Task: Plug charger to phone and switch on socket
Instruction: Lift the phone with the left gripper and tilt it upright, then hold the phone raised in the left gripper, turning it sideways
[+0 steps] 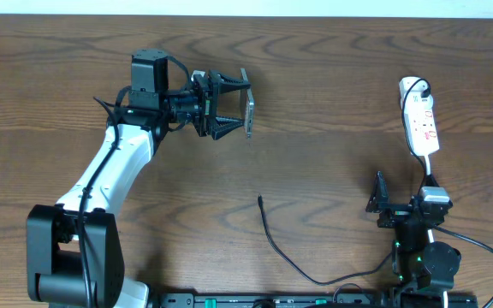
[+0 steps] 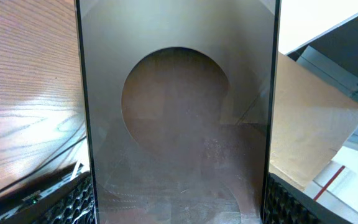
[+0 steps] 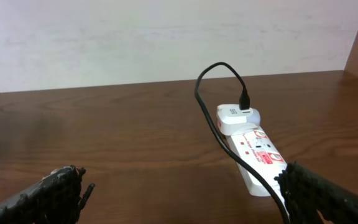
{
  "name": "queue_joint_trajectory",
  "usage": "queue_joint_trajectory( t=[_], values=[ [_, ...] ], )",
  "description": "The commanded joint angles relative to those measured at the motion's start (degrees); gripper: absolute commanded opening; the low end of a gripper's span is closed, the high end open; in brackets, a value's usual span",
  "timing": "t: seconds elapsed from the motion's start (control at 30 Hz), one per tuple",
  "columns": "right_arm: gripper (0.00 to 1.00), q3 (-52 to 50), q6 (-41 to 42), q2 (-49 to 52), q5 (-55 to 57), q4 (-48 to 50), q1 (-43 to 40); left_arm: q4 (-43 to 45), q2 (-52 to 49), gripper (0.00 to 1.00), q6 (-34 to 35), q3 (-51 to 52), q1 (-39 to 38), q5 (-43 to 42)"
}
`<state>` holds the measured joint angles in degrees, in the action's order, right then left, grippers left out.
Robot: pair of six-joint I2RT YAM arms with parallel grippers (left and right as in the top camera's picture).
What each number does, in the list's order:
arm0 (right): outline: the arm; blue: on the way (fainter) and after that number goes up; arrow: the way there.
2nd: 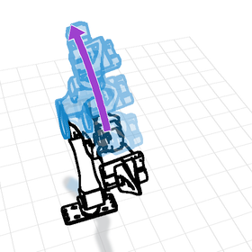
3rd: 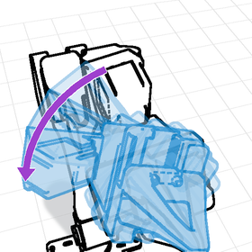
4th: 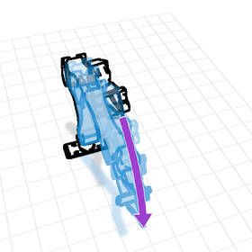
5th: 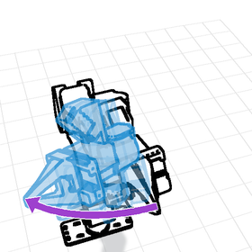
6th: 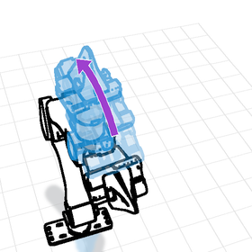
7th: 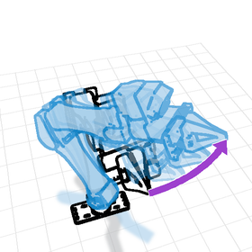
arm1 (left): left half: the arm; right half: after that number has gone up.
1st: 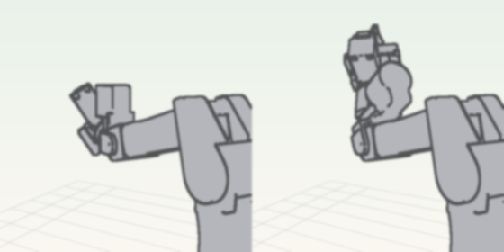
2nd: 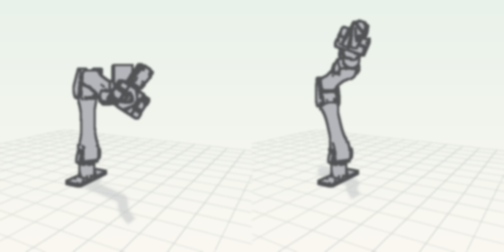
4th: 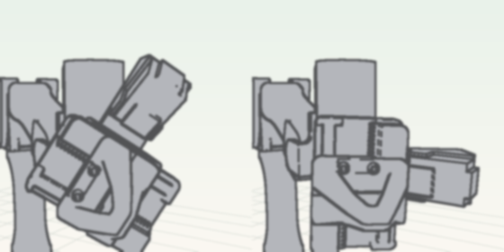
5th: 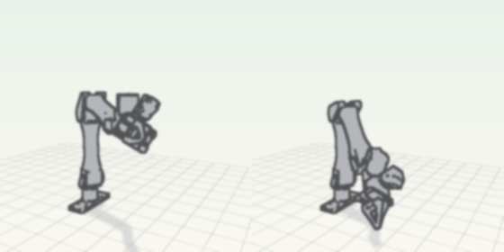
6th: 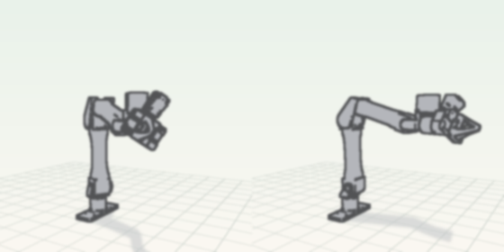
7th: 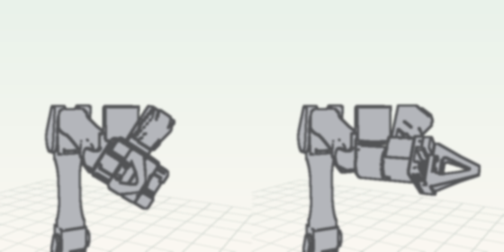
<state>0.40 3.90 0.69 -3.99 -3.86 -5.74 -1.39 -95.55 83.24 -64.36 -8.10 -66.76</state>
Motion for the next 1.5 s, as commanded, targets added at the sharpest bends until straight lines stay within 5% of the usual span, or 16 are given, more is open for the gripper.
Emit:
queue_joint_trajectory(
  t=[0.0, 1.47],
  values=[
    [0.99, -0.1, 0.5, -0.3, 0.5, -0.2, 0.5, 0.6, 1.4, 0.07, 3.8, -1.8, 0.0, -1.9],
    [0.99, -0.1, 0.5, -0.3, 0.5, -0.2, 0.5, 0.6, 1.4, 0.07, 5.4, -1.8, 0.0, -2.7]
  ],
)
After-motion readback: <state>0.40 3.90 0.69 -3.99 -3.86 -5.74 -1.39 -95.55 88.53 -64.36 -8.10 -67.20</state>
